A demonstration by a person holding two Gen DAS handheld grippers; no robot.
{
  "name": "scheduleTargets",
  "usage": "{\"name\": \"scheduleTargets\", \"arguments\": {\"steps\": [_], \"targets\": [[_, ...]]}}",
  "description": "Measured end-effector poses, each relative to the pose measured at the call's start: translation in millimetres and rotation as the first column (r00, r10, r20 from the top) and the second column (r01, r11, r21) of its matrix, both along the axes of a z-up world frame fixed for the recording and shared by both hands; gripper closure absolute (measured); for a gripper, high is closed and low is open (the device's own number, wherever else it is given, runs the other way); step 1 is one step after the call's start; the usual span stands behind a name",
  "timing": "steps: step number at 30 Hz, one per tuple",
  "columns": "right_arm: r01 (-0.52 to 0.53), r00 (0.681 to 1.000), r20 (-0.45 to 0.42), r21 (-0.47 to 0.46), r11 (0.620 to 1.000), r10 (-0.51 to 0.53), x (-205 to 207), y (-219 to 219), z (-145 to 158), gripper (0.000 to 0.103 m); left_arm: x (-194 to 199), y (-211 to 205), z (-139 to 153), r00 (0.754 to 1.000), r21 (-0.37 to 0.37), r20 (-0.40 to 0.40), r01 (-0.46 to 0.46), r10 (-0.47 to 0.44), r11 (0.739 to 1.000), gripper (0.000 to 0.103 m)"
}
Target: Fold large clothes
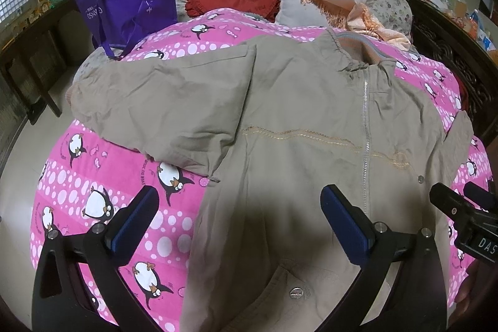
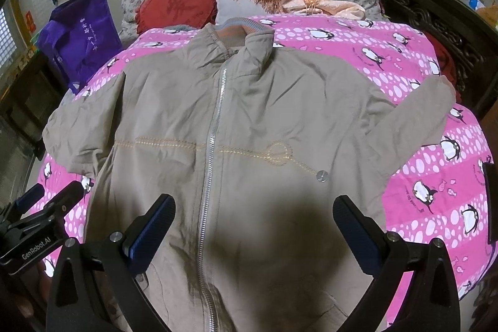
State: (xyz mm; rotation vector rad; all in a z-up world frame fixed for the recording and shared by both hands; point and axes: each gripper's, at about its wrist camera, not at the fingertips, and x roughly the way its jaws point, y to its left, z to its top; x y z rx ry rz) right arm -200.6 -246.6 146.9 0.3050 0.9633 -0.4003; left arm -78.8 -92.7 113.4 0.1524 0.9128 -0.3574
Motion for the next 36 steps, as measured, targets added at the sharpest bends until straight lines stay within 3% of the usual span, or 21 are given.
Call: {"name": "scheduleTargets", "arguments": {"steps": [23, 29, 36], "targets": [[-0.050, 0.998, -0.033, 0.001, 0.999, 0.050, 20.2, 12.6, -12.9, 0.001, 26.7, 23.6, -15.4, 0.998, -0.003, -0.043, -0.040, 0.040, 0.999, 0.000], [-0.068, 0.997, -0.044, 0.003, 0.998, 0.068, 26.1, 13.9, -17.0, 0.001, 69.9, 80.5, -22.0, 0.981, -0.049, -0.077, -0.184, 0.180, 0.982, 0.000], [-0.078, 0.995, -0.066, 0.018, 0.997, 0.079, 30.5, 13.6, -22.8, 0.001, 147.5, 163.4, -31.8, 0.915, -0.060, -0.074, -0.401, 0.396, 0.914, 0.000]]}}
